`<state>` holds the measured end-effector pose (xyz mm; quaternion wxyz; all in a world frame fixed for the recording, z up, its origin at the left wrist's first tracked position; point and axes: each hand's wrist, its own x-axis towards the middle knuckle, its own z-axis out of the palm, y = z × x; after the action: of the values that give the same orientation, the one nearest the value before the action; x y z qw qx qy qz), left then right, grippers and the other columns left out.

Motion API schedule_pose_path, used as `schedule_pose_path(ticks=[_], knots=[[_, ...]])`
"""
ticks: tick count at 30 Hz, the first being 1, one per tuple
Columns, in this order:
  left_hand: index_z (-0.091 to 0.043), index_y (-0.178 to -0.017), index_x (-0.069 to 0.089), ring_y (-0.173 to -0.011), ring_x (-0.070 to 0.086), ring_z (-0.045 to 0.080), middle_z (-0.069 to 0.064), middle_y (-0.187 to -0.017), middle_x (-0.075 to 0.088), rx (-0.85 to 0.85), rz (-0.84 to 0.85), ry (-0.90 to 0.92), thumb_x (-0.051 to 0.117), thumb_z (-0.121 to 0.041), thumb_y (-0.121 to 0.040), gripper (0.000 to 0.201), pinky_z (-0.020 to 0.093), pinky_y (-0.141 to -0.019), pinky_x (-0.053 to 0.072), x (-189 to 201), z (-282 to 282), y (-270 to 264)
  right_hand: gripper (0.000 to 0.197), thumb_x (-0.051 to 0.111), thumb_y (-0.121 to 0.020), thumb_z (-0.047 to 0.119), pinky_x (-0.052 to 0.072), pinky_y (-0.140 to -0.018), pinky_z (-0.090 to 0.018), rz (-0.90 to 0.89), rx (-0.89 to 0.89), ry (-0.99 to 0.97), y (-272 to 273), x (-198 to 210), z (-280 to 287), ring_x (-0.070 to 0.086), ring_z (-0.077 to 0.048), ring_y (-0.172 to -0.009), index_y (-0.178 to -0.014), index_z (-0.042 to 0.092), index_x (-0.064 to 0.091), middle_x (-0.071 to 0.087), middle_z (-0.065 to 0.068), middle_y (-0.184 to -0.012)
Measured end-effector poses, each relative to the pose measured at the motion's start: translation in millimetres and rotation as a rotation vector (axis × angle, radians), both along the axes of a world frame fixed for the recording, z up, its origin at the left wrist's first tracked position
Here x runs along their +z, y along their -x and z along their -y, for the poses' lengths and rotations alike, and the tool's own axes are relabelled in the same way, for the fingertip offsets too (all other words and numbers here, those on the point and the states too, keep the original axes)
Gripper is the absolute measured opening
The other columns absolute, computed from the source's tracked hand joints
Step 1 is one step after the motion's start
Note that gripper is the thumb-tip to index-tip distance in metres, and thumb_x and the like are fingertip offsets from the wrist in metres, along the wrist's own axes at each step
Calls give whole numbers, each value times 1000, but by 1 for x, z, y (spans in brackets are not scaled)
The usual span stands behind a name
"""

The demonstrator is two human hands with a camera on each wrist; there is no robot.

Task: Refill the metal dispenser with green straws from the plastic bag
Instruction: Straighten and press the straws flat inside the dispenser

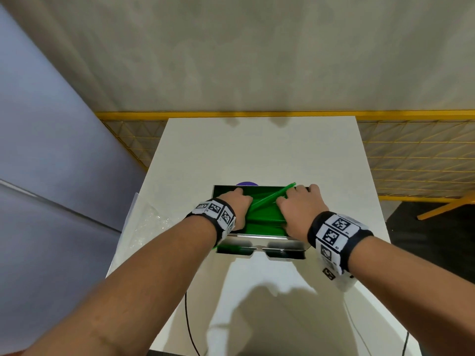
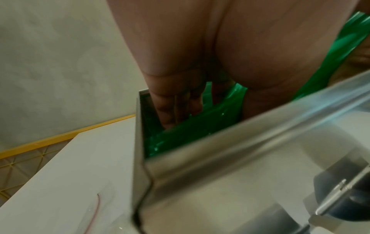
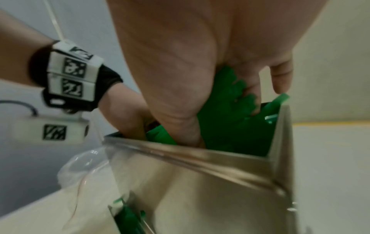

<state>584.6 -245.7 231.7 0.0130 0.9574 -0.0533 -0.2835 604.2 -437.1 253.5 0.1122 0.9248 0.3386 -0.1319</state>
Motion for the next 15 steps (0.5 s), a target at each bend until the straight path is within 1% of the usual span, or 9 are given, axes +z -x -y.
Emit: schedule_pose_path(ticks=[2, 4, 5, 7, 9, 11, 12, 13, 15], knots=[[-14, -122, 56, -104, 61, 32, 12, -121, 50, -5, 7, 11, 69, -14, -81, 43, 43, -87, 57, -3, 1, 0, 45, 71, -65, 24, 35, -85, -48, 135, 66, -54, 5, 0, 3, 50, -33, -97, -106, 17, 56, 57, -11, -105], [-11, -125, 52, -107, 61, 32, 13, -124, 52, -18, 7, 23, 68, -10, -81, 47, 41, -86, 56, -6, 2, 0, 52, 69, -53, 11, 36, -75, -45, 244, 162, -187, 9, 1, 5, 46, -32, -86, -102, 13, 53, 52, -14, -97], [-10, -126, 50, -108, 61, 32, 14, -123, 53, -22, 3, 24, 68, -9, -82, 47, 39, -85, 55, -7, 3, -1, 55, 67, -51, 8, 37, -73, -45, 262, 203, -236, 9, 1, 5, 45, -33, -85, -104, 12, 52, 51, -15, -98], [-11, -129, 48, -105, 62, 31, 13, -119, 54, -22, -12, 25, 68, -10, -84, 50, 39, -83, 55, -7, 5, -1, 61, 66, -53, 6, 40, -76, -46, 245, 257, -257, 11, 0, 4, 47, -35, -90, -113, 11, 52, 51, -16, -107], [-11, -130, 45, -96, 63, 30, 13, -111, 55, -31, -9, 18, 69, -9, -83, 53, 40, -80, 57, -3, 7, -2, 63, 67, -61, 10, 42, -81, -46, 155, 249, -200, 10, 0, -1, 51, -34, -99, -121, 12, 50, 53, -13, -116], [-11, -129, 41, -82, 62, 27, 9, -94, 57, -42, 3, 20, 71, -9, -82, 55, 37, -69, 55, 2, 7, -2, 64, 68, -71, 16, 42, -83, -40, 30, 197, -124, 6, -3, -3, 54, -29, -102, -130, 14, 43, 55, -9, -117], [-11, -127, 42, -76, 60, 26, 6, -87, 56, -43, 8, 21, 71, -10, -82, 54, 36, -64, 53, 5, 8, -2, 63, 66, -75, 17, 41, -81, -38, -18, 172, -88, 2, -5, -4, 55, -28, -101, -132, 14, 41, 56, -8, -115], [-11, -124, 45, -74, 60, 26, 6, -84, 57, -49, 6, 12, 71, -12, -82, 50, 34, -62, 52, 8, 7, -2, 58, 65, -77, 16, 40, -78, -36, -40, 157, -67, -1, -5, -4, 56, -27, -99, -130, 14, 43, 56, -8, -112], [-12, -116, 56, -79, 64, 26, 7, -89, 63, -68, -29, -37, 71, -16, -82, 37, 35, -68, 56, 12, 8, -2, 47, 64, -78, 14, 41, -74, -34, -53, 132, -60, -6, -6, -4, 58, -27, -96, -124, 13, 50, 57, -8, -108]])
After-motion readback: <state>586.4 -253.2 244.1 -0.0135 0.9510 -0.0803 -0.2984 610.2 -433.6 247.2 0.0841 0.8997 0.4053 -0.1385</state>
